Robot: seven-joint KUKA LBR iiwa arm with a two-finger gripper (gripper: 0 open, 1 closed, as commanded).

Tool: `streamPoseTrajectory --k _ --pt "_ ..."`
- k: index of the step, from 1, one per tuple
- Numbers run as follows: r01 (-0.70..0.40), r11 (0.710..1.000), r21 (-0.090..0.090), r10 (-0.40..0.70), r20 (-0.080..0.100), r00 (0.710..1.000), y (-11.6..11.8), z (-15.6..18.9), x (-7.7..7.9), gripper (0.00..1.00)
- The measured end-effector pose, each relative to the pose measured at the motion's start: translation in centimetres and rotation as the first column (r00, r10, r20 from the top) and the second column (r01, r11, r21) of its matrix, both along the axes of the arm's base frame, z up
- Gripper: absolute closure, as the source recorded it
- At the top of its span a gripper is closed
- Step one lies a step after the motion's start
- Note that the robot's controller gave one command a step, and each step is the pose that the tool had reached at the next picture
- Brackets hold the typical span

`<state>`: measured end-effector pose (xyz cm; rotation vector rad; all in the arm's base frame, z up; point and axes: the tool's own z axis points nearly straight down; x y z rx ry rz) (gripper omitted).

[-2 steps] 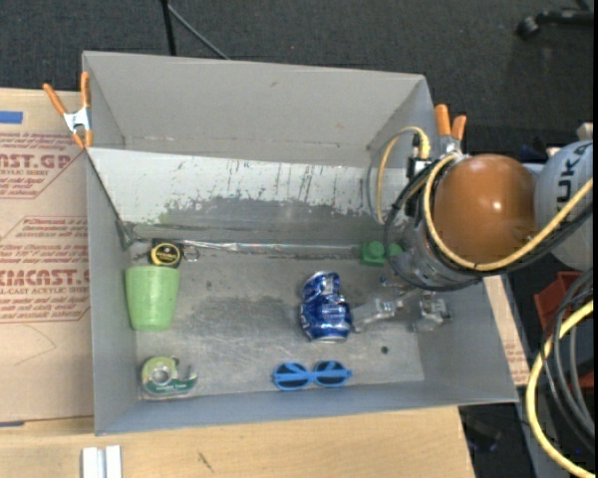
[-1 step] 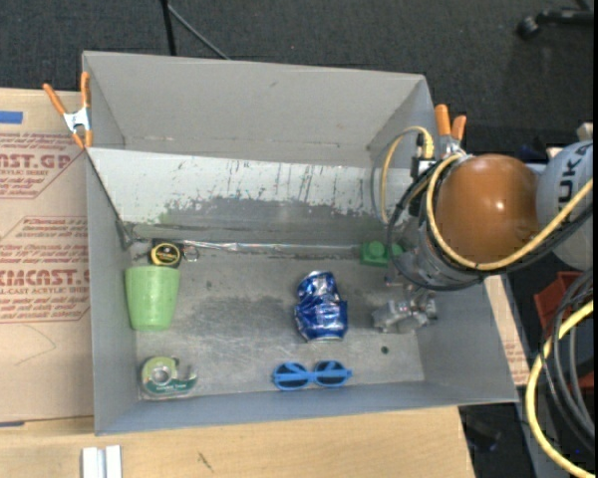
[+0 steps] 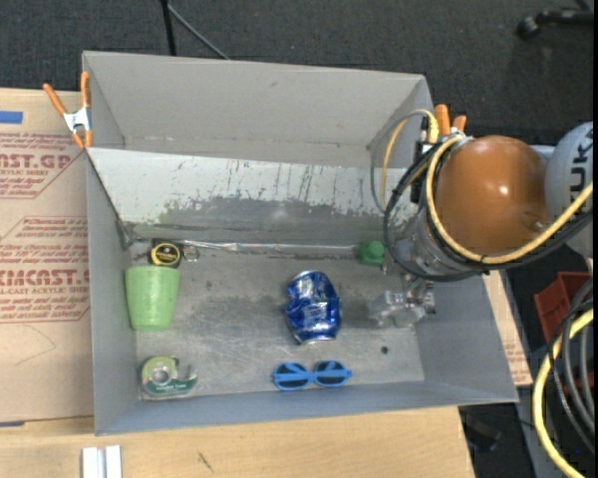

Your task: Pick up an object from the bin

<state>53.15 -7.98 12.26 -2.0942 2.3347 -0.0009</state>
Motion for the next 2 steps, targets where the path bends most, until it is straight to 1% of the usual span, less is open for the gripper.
streamPoseTrajectory --k 1,2 --pt "-0.22 0.976 -0.001 0.22 -0.001 0.976 0.2 3.5 0.7 1.0" --pt "-0.533 0.846 0.001 0.533 -0.005 0.846 3.4 1.6 -0.4 1.0"
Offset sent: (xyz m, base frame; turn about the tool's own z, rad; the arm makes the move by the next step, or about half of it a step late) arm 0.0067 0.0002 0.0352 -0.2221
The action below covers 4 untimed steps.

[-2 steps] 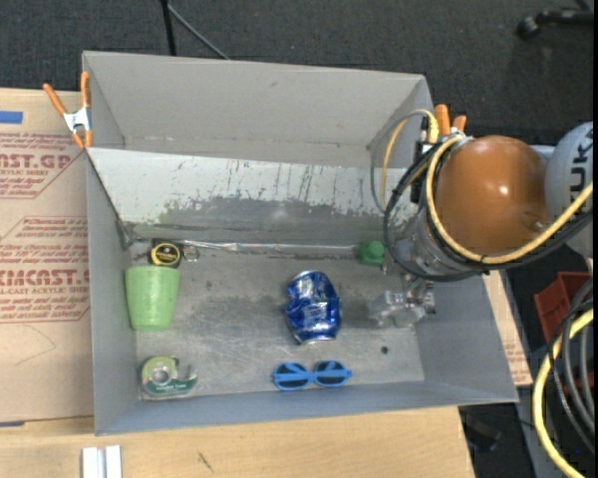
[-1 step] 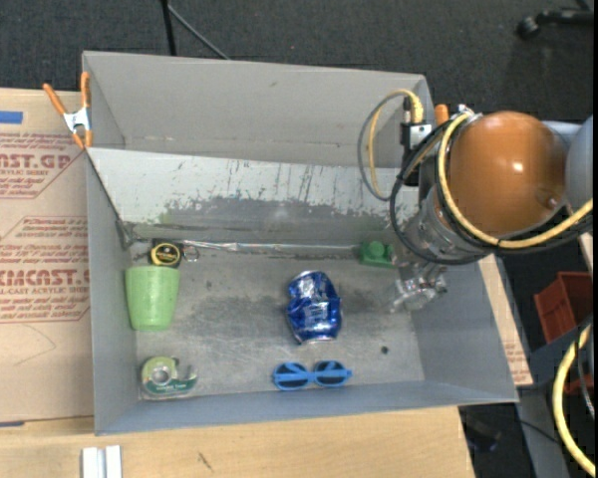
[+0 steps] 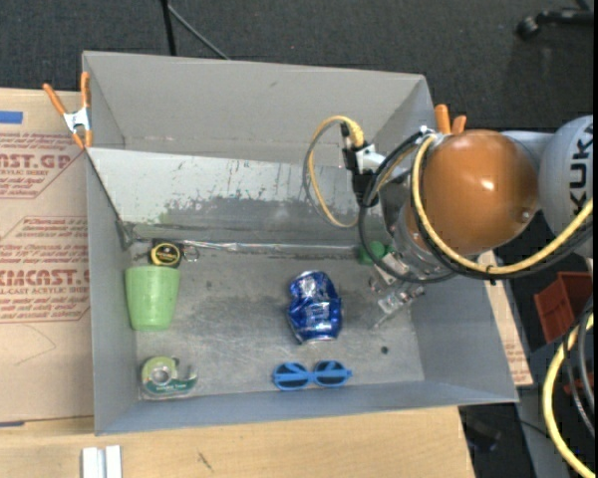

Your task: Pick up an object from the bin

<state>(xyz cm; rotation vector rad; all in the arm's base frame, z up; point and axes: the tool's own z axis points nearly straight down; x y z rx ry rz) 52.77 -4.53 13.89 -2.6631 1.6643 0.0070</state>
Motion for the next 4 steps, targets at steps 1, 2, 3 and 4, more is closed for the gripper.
streamPoseTrajectory --k 1,2,3,4 --pt "-0.451 0.892 0.001 0.451 0.004 0.892 4.9 3.7 -1.7 1.0" --pt "-0.462 0.887 -0.001 0.462 0.006 0.887 6.7 8.2 -1.9 1.0" --pt "-0.461 0.887 0.001 0.461 0.002 0.887 6.6 7.9 -1.9 0.0" --pt "-0.715 0.7 0.005 0.715 -0.002 0.7 7.3 -6.4 -3.4 0.0"
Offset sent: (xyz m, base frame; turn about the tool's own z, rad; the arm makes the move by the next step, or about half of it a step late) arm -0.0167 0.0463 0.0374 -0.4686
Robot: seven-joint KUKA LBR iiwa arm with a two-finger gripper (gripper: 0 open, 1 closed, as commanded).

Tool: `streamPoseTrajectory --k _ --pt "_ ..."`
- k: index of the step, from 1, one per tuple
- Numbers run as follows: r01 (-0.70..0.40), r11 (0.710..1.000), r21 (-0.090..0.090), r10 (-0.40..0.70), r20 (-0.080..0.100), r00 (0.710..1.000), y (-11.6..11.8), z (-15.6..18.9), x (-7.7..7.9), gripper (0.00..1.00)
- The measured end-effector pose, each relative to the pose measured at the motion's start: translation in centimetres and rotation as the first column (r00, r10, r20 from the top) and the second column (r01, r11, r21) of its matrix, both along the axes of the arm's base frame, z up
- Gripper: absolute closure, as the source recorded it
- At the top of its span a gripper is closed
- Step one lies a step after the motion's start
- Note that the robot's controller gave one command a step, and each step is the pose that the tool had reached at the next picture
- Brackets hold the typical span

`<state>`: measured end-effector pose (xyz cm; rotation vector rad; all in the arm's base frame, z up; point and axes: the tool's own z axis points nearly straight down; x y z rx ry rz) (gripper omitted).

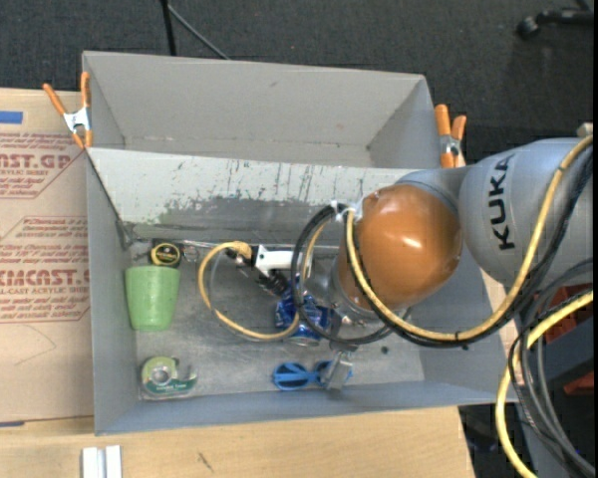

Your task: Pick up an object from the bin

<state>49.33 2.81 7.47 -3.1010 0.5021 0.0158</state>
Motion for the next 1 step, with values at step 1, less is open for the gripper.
streamPoseTrajectory --k 1 --pt "0.002 1.0 0.001 -0.002 0.005 1.0 -0.02 0.26 0.15 1.0"
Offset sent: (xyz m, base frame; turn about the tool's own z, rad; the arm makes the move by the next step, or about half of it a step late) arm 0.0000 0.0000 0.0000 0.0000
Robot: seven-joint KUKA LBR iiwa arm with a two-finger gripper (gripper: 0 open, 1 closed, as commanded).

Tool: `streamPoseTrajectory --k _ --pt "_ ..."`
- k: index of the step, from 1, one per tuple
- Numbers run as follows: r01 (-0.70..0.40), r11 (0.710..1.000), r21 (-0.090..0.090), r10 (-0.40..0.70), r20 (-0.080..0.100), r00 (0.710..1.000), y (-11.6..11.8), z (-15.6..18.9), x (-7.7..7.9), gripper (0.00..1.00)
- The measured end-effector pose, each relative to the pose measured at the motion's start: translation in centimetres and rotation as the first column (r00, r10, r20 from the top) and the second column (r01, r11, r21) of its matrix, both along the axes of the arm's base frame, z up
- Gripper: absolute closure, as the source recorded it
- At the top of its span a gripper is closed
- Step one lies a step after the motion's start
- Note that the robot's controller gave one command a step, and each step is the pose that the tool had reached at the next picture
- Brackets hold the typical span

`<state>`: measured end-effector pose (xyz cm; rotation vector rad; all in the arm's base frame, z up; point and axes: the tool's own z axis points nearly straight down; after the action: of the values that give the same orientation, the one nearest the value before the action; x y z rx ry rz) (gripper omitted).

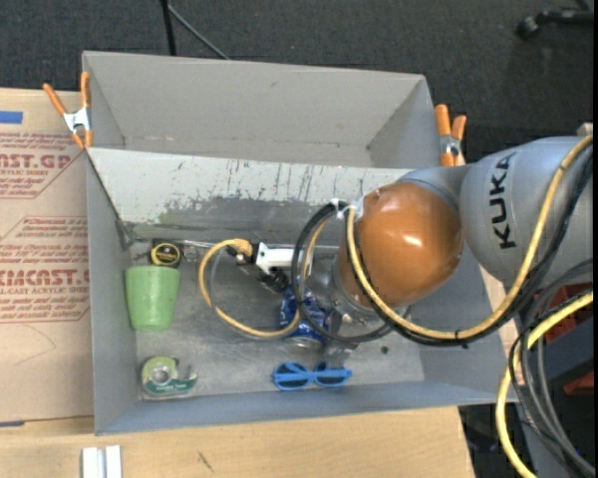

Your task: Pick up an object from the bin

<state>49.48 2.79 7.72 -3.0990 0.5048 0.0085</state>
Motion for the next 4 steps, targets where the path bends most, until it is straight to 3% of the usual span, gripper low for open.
streamPoseTrajectory --k 1,2,3,4 --pt "0.0 1.0 0.0 0.0 0.0 1.0 0.0 0.0 0.0 1.0" --pt "0.014 1.0 -0.001 -0.014 0.01 1.0 -1.1 12.0 1.3 1.0" --pt "-0.289 0.957 0.001 0.289 0.002 0.957 0.2 9.7 2.9 1.0" --pt "-0.317 0.948 0.001 0.317 -0.002 0.948 0.1 7.2 0.2 1.0"
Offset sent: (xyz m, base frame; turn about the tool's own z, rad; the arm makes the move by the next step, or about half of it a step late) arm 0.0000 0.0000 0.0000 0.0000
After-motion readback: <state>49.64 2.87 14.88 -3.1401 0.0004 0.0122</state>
